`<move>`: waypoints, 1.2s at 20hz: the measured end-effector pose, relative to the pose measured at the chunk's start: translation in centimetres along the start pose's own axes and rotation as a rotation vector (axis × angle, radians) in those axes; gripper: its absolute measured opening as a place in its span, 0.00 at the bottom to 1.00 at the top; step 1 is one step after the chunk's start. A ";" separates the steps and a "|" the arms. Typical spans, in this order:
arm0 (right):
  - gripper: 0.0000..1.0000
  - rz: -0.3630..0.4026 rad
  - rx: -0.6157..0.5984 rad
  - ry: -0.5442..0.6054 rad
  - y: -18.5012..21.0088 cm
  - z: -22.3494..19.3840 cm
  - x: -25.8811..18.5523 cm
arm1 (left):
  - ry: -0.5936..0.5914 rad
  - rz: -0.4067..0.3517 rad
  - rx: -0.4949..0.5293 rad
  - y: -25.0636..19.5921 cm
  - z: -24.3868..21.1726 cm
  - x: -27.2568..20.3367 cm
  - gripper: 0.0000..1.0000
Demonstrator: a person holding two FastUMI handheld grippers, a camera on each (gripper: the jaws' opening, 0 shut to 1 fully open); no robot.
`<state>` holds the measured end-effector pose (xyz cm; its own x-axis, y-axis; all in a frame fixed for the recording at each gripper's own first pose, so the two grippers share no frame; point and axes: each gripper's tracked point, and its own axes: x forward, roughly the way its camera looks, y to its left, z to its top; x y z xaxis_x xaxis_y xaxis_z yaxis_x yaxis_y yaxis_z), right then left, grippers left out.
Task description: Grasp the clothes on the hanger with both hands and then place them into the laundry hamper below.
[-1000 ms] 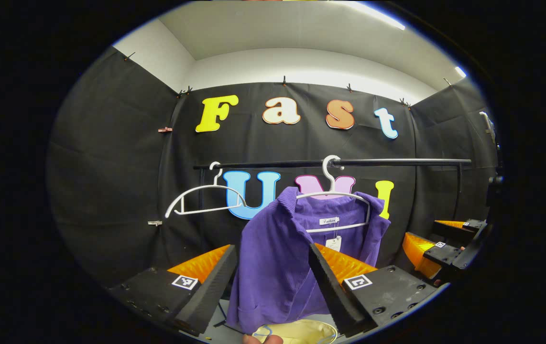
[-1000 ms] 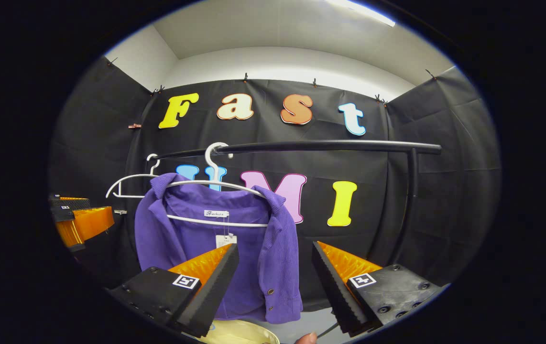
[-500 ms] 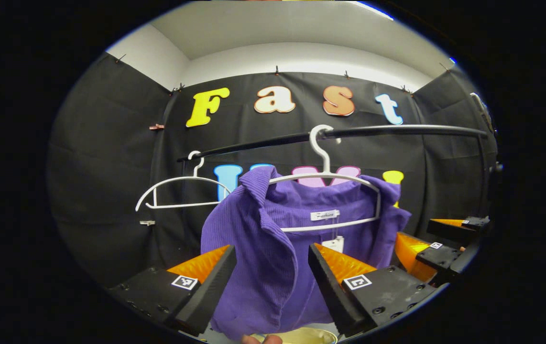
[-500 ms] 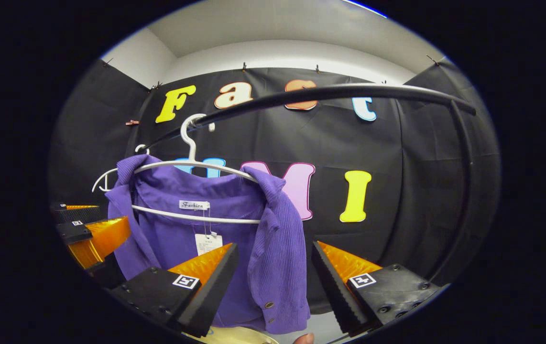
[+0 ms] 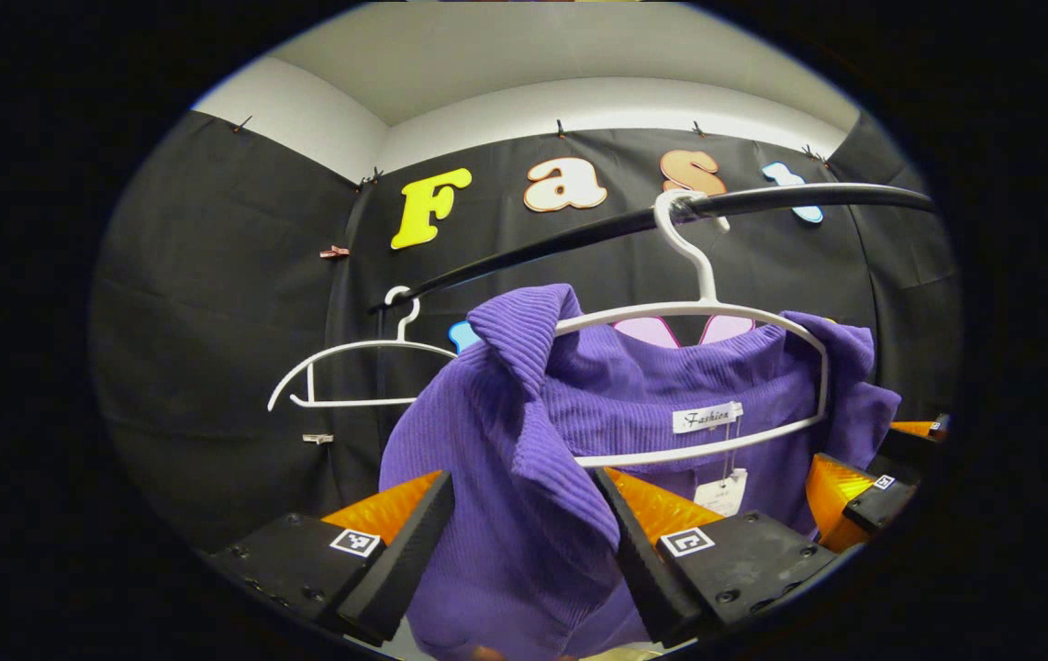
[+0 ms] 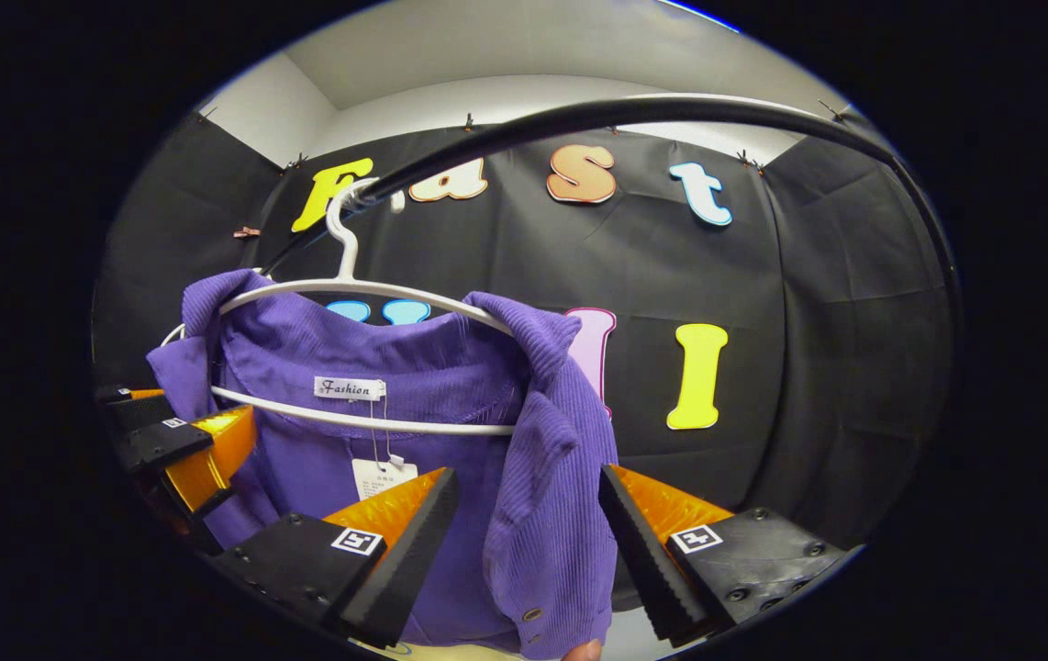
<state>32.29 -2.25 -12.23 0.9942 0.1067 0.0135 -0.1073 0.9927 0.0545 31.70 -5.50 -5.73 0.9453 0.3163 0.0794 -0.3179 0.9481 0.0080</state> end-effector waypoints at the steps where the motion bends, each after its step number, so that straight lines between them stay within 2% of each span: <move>1: 0.96 -0.012 0.009 -0.006 -0.1 -0.1 0.5 | 0.004 -0.004 -0.011 0.0 0.0 0.2 0.92; 3: 0.98 -0.024 0.018 -0.016 0.0 -0.2 1.5 | 0.010 -0.004 -0.019 -0.1 -0.4 0.6 0.90; 8: 0.06 -0.029 -0.020 -0.037 -0.2 -0.4 2.2 | 0.075 0.000 -0.004 1.5 -1.6 0.9 0.22; 9: 0.10 -0.037 -0.026 -0.040 -0.6 -0.1 2.1 | 0.083 -0.029 0.005 1.2 -1.5 1.0 0.08; 10: 0.08 -0.052 -0.038 -0.054 -1.3 0.3 2.1 | 0.086 -0.042 0.014 1.4 -1.4 0.8 0.07; 15: 0.08 -0.190 -0.107 -0.145 -5.2 4.4 1.6 | 0.106 -0.013 0.000 4.8 0.3 0.7 0.07; 16: 0.06 -0.205 -0.118 -0.153 -5.7 4.9 1.7 | 0.106 -0.002 -0.007 5.4 0.9 0.7 0.07; 19: 0.09 -0.243 -0.141 -0.173 -7.1 6.8 2.3 | 0.094 0.029 -0.025 7.6 2.9 1.2 0.06; 20: 0.11 -0.253 -0.133 -0.171 -7.4 7.0 2.7 | 0.094 0.033 -0.029 8.0 3.2 1.5 0.07; 24: 0.09 -0.284 -0.084 -0.120 -8.2 5.6 4.2 | 0.096 0.057 -0.019 9.6 3.6 3.0 0.06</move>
<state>37.30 -10.22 -7.02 0.9759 -0.1773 0.1271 0.1800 0.9836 -0.0099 31.21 4.47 -1.82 0.9285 0.3709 -0.0166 -0.3711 0.9285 -0.0128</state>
